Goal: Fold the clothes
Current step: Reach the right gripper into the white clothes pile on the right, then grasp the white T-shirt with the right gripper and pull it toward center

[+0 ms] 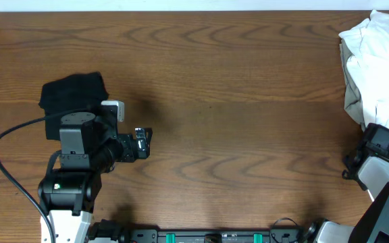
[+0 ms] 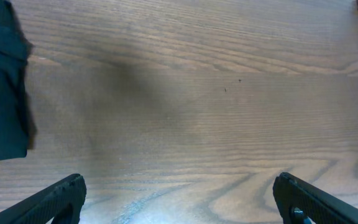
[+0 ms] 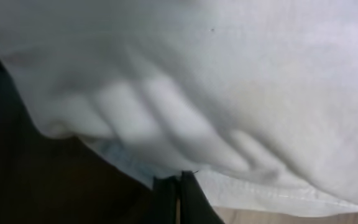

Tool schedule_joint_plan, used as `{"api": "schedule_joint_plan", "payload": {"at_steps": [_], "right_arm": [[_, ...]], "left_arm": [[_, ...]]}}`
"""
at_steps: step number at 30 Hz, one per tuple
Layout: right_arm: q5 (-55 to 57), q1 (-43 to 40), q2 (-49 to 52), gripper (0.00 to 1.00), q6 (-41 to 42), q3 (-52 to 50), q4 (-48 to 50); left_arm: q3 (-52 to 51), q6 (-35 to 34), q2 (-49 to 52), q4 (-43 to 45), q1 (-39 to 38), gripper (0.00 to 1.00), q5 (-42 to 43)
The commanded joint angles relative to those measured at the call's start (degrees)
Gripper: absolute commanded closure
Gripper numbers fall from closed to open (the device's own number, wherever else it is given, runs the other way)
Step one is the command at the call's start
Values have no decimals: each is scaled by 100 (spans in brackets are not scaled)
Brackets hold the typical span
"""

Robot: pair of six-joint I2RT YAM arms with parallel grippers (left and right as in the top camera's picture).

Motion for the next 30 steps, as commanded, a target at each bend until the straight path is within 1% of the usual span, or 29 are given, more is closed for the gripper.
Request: {"api": "schedule_joint_plan", "payload": {"at_steps": [1,4,7,13,16,20,24,27,30], "right_arm": [[-323,-79,136,99,-61,-168,-107],[-566,-79,111,99,-271,-136,-118],[-909,-55,-96,99,-525,20,-352],[-1954,273,-970,99,-1178,643,-1032],[-2498,612,-1482,99,-1423,942,-1388],[-3233,1364,-2048,99,-1676,1143,-1672],[-3790,2448,-2321,99,-1672,1145,-1674],[-3786,3436,-2284,99,-1543,1145,-1449],[-3565,4382,-2157,99,-1349,1145,-940]], "left_arm": [[118,-33,-2,4,-17,2,79],[116,-33,-2,7,-17,2,79],[118,-33,-2,7,-17,2,79],[118,-33,-2,26,-17,2,79],[118,-33,-2,28,-17,2,79],[118,-33,-2,70,-17,2,79],[116,-33,-2,142,-17,2,79],[118,-33,-2,199,-17,2,79],[118,-33,-2,199,-17,2,79]]}}
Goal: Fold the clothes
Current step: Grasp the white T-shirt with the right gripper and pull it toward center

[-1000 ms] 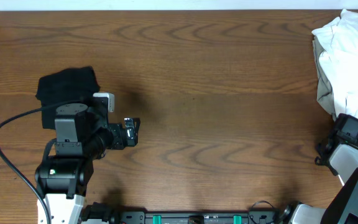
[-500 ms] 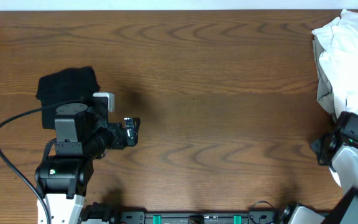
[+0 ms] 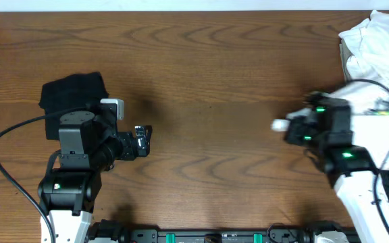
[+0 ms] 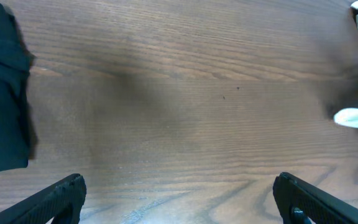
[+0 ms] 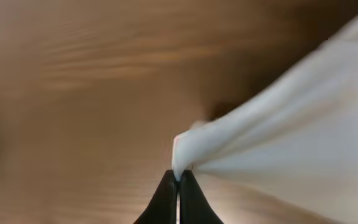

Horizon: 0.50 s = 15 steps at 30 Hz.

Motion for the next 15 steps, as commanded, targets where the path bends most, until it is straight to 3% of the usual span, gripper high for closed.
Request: {"api": "schedule_joint_plan", "payload": {"at_steps": [1,9,15], "right_arm": [[-133,1014,120,99,216,55,420],[649,2688,979,99,772,55,2441],[1292,3025,1906,99,1488,55,4113]], "left_arm": [[118,-33,-2,24,-17,2,79],[118,-33,-2,26,-17,2,79],[118,-33,-2,87,-17,2,79]]}}
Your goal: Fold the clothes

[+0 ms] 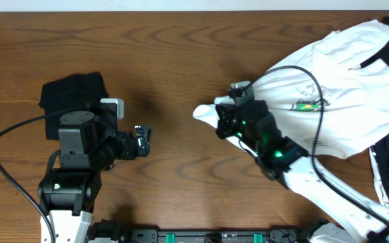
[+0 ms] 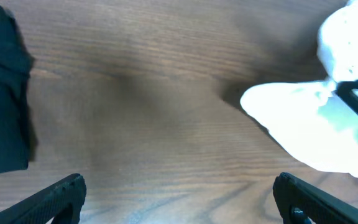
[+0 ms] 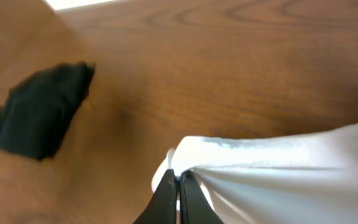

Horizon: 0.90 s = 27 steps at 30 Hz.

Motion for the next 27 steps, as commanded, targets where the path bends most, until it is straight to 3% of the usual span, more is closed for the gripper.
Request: {"api": "schedule_joint_plan", "payload": {"at_steps": [1,2,4,6,8,13,17,21,27], "right_arm": [[415,90,420,97,614,55,680],[415,70,507,93,632,59,898],[481,-24,584,62,629,98,1126],[538,-195,509,48,531,166,1021],[514,-452,319,1,247,262,625],[518,-1386,-560,1,-387,697,-1316],[516,-2127,-1263,1,-960,1029,-2959],[570,-2568,-1930,1,-1412,1064,-4129],[953,-3126,-2618,1,-1451,1064,-5077]], "left_arm": [[116,-33,-2,46,-17,2,79],[114,-33,-2,55,-17,2,79],[116,-33,-2,83,-17,2,79],[116,-33,-2,101,-17,2,79],[116,-35,-2,114,-17,2,81],[116,-55,72,140,-103,2,402],[116,-192,507,345,-671,2,411],[116,-785,1263,881,-1447,2,378],[116,-2153,2745,1954,-2540,2,380]]}}
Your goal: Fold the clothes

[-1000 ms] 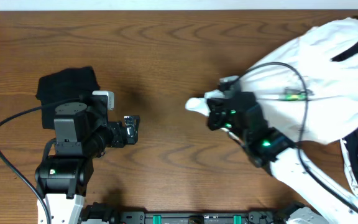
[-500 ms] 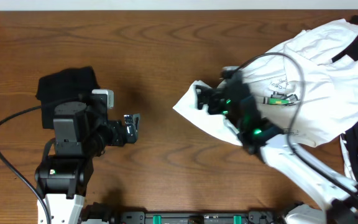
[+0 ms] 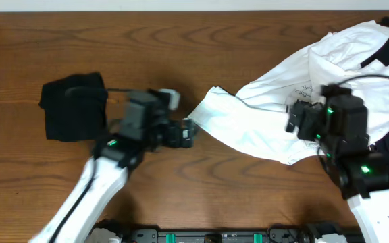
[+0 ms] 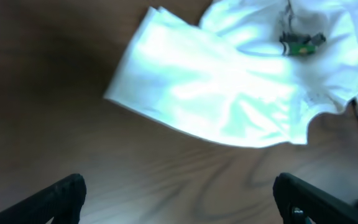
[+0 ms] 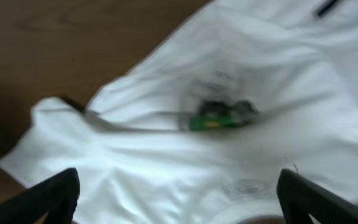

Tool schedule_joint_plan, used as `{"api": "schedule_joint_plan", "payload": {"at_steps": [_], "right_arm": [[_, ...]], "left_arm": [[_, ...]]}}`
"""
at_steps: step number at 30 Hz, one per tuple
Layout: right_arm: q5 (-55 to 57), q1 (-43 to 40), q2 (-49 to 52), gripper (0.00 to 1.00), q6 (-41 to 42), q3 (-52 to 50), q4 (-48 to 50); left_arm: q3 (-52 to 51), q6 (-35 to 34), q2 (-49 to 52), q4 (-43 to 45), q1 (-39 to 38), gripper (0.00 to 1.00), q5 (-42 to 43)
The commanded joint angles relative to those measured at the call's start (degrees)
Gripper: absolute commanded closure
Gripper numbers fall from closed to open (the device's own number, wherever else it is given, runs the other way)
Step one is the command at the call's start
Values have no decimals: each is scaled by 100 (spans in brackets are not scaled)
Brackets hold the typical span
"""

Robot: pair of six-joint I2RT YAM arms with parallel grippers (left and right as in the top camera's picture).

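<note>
A white shirt (image 3: 275, 115) lies crumpled from the table's middle to the far right corner, its left corner (image 3: 211, 101) flattest. A green neck label (image 5: 219, 116) shows on it. My left gripper (image 3: 188, 133) is open just left of that corner, over bare wood; in the left wrist view the shirt (image 4: 222, 93) lies ahead of the gripper (image 4: 179, 208). My right gripper (image 3: 294, 121) hangs open over the shirt's middle, with white cloth (image 5: 166, 168) under its fingers (image 5: 48, 199). A folded black garment (image 3: 73, 108) rests at the left.
Another dark garment lies at the right edge, partly under the white shirt. The wooden table (image 3: 181, 47) runs bare across the back and front middle. The arms' bases stand along the front edge.
The right gripper has let go of the shirt's edge and now hangs open further right, over the shirt. The shirt lies on the table. My left gripper has moved right, up to the shirt's left corner.
The right gripper was shut in the white pile at the far right. Then it held a shirt edge right of the middle, then at the table's middle with the shirt stretched out behind it. Now the shirt is released and the left arm, still until then, has come over.
</note>
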Motion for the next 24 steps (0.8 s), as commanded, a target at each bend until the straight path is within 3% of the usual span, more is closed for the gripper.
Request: {"api": "schedule_joint_plan", "payload": {"at_steps": [1,9,21,24], "right_arm": [[243,-317,-271,1,-234,57,-210],[243,-826,-380,1,-238,57,-699],[240,-863,-380,1,-238,55,-754],[240,-863,-380,1,-238,55,-772]], "left_arm": [[107,-1038,726,378,-540,2,70],[107,-2809,2201,1233,-1322,2,70],[107,-3526,3296,2693,-1840,1,-243],[107,-3687,3517,2920,-1952,19,-284]]}}
